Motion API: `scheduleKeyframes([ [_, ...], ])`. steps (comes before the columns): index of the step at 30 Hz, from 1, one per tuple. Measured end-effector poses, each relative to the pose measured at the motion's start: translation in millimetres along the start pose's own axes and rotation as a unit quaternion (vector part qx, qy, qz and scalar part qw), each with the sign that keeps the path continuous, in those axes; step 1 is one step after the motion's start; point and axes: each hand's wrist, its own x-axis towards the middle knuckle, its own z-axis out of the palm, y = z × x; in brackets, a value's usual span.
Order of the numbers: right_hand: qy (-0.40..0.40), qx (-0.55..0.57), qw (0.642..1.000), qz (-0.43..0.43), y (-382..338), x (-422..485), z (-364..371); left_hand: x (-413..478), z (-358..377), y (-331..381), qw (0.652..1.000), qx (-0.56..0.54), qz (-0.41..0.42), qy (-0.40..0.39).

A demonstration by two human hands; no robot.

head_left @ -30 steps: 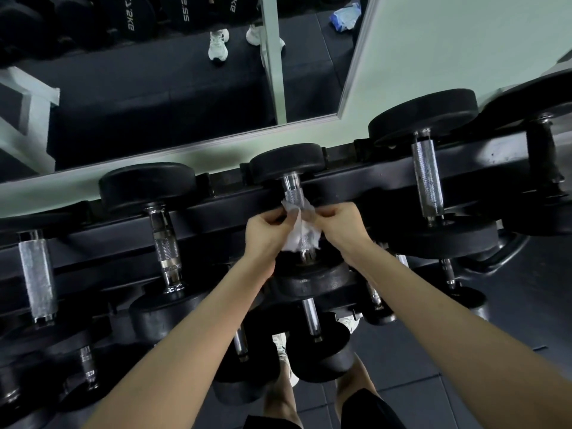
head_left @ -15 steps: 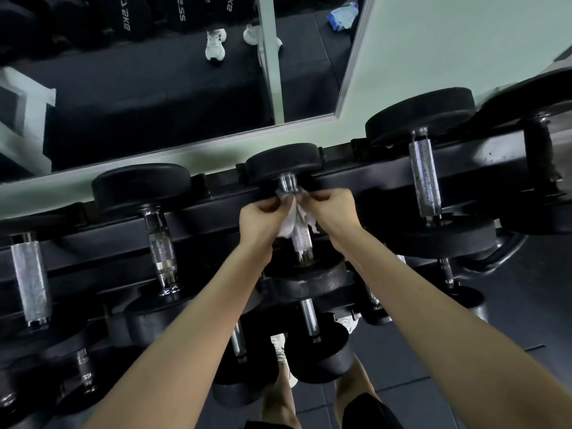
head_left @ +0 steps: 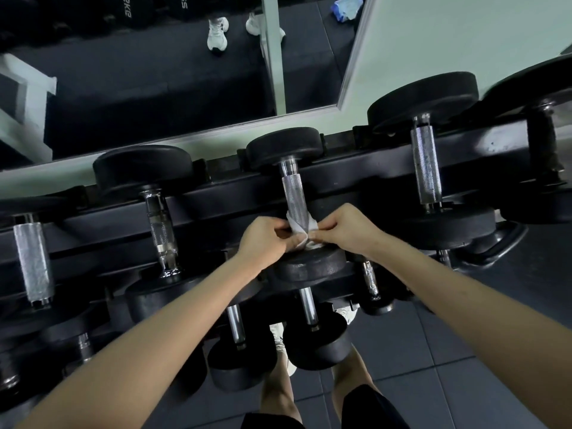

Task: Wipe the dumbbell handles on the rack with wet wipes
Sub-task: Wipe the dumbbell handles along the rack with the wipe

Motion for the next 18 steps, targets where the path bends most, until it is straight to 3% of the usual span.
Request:
scheduleKeyframes([
  [4, -0.053, -0.038, 0.998, -0.017, -2.1, 3.5, -6.0, 8.7, -6.9, 4.7, 0.994, 0.103, 0.001, -0.039],
  [8, -0.065, -0.053, 0.996, -0.011, -3.4, 7.8, -4.2, 9.7, -2.1, 0.5, 0.999, 0.005, -0.026, -0.037],
  [11, -0.052, 0.014, 0.999, -0.003, 0.1, 6.2, -3.4, 6.5, 2.8, -1.2, 0.997, -0.062, -0.039, -0.018],
  [16, 0.036, -0.015, 0.999, -0.004, 1.4, -0.8, 5.4, -2.5, 9.6, 0.8, 0.997, 0.002, -0.019, 0.074],
  [18, 0.035, -0.015, 0.999, -0.007, 1.1, -1.8, 5.8, -2.7, 10.2, -0.1, 0.997, 0.001, -0.007, 0.078],
])
